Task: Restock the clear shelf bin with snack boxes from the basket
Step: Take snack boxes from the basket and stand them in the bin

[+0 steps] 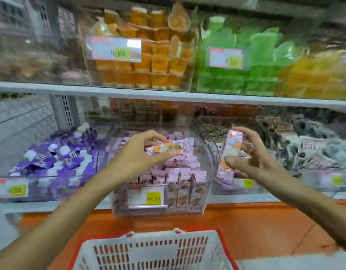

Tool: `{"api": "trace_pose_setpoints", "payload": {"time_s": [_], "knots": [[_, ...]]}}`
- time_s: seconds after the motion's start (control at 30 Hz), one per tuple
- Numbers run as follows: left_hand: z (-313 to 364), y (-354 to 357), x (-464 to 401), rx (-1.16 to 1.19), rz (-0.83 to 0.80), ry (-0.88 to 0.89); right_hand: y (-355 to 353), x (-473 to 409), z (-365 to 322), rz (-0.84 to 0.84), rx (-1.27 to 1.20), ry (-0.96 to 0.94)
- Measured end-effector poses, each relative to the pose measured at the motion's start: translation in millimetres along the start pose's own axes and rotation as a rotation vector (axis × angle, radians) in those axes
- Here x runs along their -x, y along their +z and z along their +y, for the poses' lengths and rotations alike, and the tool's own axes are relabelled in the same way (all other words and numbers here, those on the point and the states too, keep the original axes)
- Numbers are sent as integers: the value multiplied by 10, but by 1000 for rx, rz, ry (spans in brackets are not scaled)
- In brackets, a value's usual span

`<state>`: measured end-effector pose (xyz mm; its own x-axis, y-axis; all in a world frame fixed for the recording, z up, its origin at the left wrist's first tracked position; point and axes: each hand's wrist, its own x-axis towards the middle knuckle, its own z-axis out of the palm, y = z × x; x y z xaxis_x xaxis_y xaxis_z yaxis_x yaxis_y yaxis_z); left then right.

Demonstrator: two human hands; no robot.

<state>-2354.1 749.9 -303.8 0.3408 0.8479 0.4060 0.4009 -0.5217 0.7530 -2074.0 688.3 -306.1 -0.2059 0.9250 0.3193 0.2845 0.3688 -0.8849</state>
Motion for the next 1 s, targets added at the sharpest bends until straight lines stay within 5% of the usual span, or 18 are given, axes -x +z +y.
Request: {"api": "trace_pose_setpoints", "payload": {"time_s": [0.17,0.3,0.47,1.0], "knots": [[-336,222,-436,-232,112,-134,241,-592,34,188,277,-332],[-544,273,-493,-373,50,-190,318,-1097,148,252,513,-297],[-676,206,-477,-377,76,-170,302,-1491,326,82,863,-96],[-768,80,-579,-197,6,-238,505,-1712,425,-204,1533,-81]]}}
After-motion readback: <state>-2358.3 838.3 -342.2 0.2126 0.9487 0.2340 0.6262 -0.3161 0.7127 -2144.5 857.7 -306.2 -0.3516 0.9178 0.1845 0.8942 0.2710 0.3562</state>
